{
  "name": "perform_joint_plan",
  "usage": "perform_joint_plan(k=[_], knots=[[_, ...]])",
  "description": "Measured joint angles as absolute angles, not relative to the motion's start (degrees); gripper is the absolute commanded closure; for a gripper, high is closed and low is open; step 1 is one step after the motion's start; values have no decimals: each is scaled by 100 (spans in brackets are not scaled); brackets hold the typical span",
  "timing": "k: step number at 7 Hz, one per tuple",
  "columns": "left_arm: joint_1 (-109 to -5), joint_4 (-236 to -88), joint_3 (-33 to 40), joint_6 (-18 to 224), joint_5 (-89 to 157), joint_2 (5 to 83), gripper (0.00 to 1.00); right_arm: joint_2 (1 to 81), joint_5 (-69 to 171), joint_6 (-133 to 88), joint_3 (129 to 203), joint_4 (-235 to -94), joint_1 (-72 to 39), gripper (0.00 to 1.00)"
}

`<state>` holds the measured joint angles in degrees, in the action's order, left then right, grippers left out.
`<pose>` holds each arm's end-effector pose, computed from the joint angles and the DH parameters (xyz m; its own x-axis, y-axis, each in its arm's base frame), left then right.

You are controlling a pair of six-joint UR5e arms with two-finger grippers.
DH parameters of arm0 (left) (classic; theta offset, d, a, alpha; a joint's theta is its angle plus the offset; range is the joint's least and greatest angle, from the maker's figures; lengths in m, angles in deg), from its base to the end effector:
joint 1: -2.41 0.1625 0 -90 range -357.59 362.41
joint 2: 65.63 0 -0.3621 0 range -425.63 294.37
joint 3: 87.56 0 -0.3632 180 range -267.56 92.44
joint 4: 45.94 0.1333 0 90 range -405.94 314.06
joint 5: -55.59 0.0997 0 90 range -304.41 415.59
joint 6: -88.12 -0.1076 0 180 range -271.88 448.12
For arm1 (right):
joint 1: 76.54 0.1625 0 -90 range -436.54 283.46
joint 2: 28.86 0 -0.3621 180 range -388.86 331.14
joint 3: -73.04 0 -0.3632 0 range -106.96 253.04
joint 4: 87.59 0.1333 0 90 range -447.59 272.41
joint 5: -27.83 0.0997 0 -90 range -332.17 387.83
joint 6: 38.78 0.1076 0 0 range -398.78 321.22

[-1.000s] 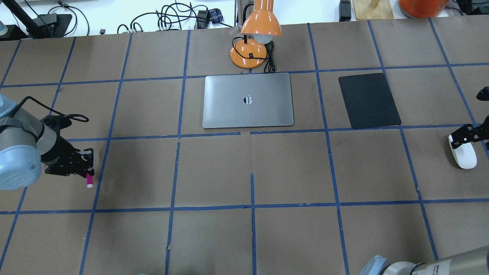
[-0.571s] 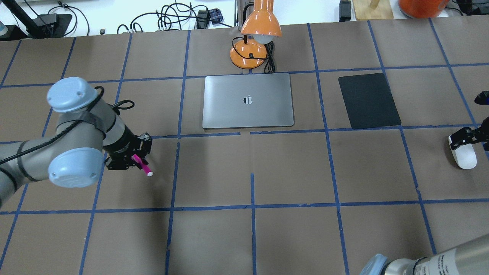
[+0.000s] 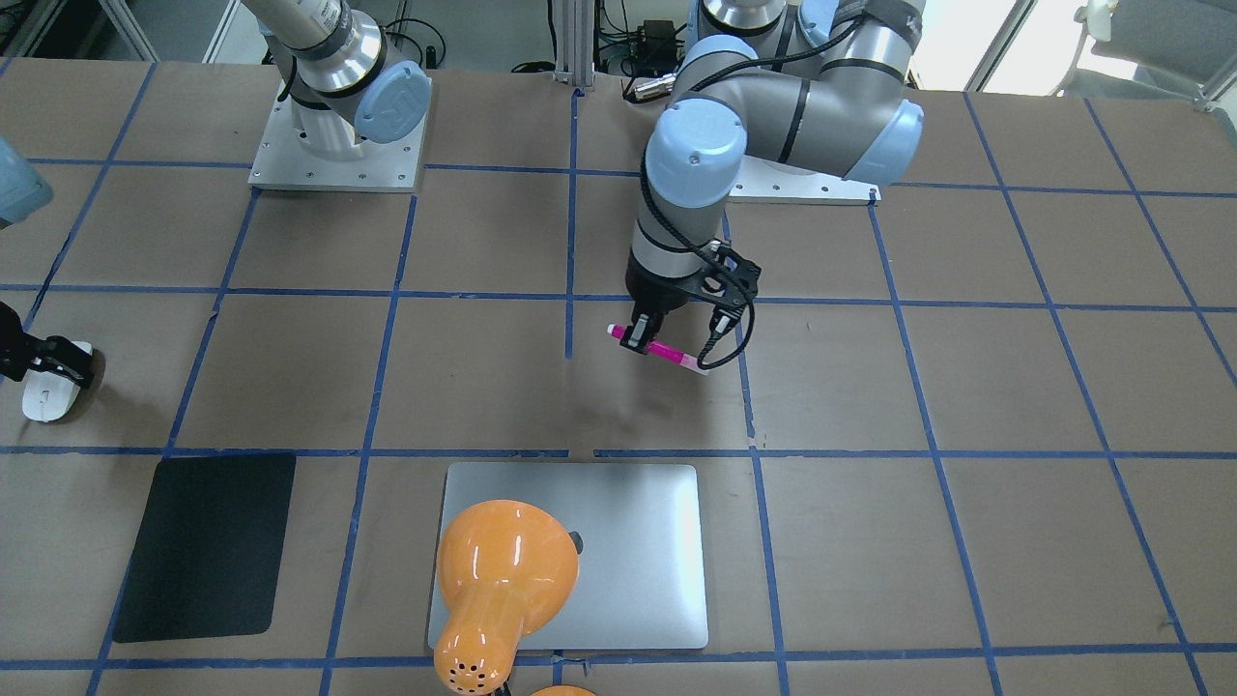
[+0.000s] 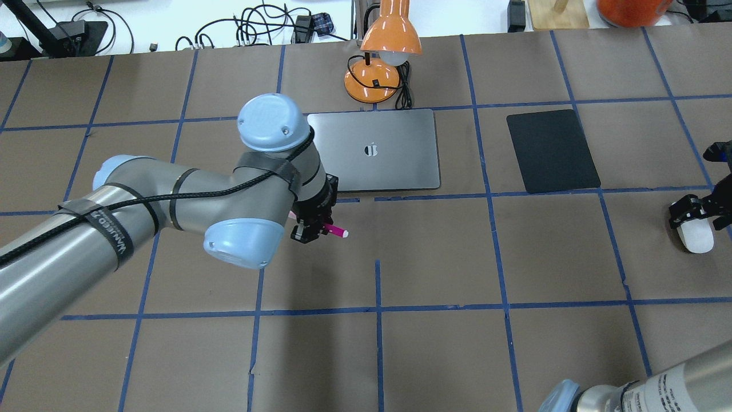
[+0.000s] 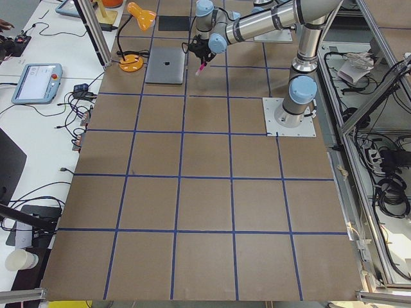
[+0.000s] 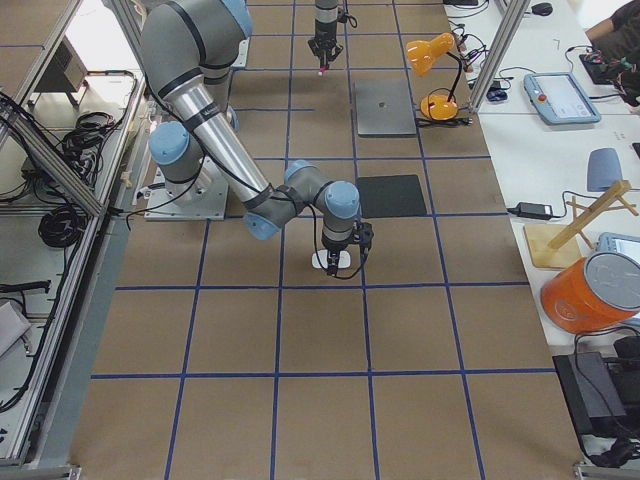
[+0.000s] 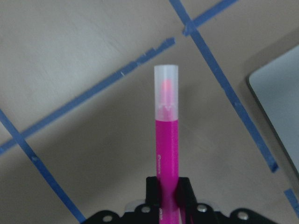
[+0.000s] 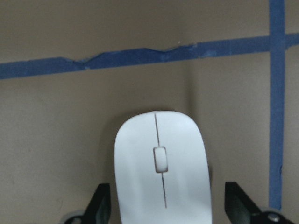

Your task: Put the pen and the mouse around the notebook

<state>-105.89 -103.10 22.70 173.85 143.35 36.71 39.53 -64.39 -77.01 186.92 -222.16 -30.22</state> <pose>-0.2824 -0.4159 0.2135 -0.3838 -0.9234 0.0071 -0.9226 0.3837 0.0387 -0.2422 -0.4406 0.1310 -0.9953 0.0943 0.0205 0.0950 0.9948 0.0366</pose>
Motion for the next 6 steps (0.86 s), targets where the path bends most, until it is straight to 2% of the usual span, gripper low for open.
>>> perform_joint_plan(k=[1,2,3,4,5,6], knots=[[-10899,-10217,2064,18091,14327,3973,100,3936,-6444,-7705,18696,-22196,-3022,86],[-11139,-10070,1932,18591,14324,4301,100,3951,-6450,-7711,18678,-22167,-3021,92],[-11351,-9931,1878,18859,14326,4583,100,4022,-6453,-7702,18612,-22078,-3011,89],[-11505,-9873,1865,18973,14338,4783,34,4189,-6452,-7675,18402,-21726,-2982,89],[-11573,-9859,1870,19013,14345,4908,0,4430,-6444,-7649,18060,-21144,-2879,88],[-11599,-9850,1867,19030,14345,4977,0,4627,-6438,-7559,17689,-20666,-2606,88]])
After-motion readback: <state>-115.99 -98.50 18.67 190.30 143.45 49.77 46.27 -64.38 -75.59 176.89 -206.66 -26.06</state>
